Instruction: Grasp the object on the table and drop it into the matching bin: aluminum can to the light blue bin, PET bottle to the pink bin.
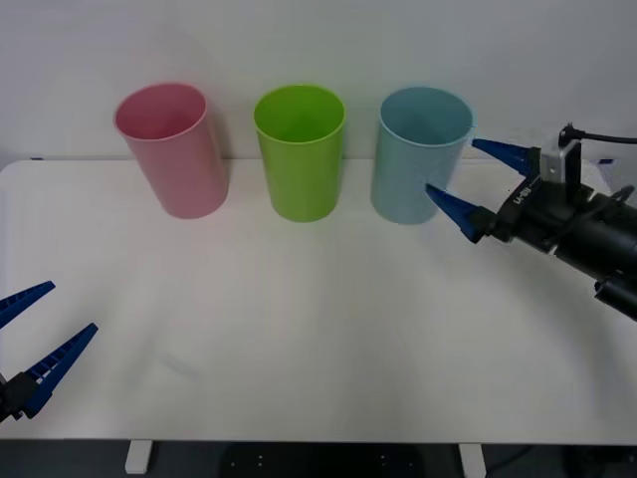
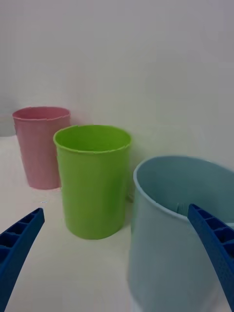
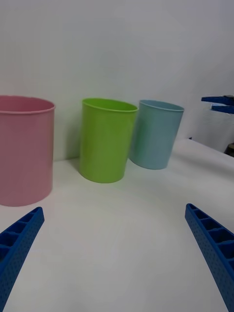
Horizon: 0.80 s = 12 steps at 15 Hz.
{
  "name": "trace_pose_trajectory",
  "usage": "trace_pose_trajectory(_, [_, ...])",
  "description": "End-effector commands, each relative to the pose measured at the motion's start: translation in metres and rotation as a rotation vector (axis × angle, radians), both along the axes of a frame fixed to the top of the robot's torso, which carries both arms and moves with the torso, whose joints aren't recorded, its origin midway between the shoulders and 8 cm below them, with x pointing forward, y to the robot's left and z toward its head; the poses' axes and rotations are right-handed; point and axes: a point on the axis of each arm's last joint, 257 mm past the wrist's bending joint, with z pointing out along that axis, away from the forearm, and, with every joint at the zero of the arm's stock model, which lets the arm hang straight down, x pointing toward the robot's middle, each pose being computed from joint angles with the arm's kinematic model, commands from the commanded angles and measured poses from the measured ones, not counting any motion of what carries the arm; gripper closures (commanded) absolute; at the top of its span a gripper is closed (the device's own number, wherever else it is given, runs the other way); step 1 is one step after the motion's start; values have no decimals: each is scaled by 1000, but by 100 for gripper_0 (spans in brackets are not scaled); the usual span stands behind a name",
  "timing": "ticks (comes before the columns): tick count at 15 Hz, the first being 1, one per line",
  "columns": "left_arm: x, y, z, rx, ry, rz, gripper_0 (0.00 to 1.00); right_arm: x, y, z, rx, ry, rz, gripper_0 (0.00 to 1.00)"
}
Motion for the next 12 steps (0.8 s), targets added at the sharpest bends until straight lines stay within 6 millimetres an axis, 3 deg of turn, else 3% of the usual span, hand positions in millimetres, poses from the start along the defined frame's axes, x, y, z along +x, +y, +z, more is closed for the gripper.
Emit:
trace_pose_trajectory(1, [0,0,0,0,0,0,0,-24,-14,-24,-86,-29,27,0])
trace_pose_trajectory(7, [0,0,0,0,0,0,0,-77,-33,-68,-103,35,100,0])
trace_pose_trajectory(12, [0,0,0,0,0,0,0,-108,-42,-91,-77,92,107,0])
